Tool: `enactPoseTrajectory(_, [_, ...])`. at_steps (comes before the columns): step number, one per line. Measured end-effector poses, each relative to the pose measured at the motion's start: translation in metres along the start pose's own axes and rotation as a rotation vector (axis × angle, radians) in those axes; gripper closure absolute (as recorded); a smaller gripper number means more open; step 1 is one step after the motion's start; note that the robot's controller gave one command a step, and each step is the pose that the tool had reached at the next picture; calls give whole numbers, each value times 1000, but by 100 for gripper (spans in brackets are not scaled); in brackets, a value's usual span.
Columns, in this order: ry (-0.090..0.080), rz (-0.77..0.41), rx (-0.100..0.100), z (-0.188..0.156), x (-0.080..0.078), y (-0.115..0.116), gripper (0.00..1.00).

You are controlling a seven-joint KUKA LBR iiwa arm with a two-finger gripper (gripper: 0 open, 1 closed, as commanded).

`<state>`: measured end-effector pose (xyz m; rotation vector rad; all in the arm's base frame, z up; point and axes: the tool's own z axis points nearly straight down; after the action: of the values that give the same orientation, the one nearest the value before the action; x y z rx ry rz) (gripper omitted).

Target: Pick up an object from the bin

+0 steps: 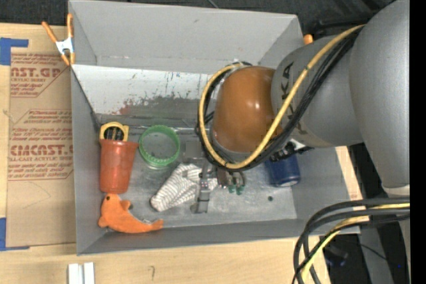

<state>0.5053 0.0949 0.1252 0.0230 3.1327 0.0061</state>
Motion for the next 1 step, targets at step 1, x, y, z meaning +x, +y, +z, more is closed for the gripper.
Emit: enactPoseTrajectory(1, [9,-16,3,41,-15,5,100])
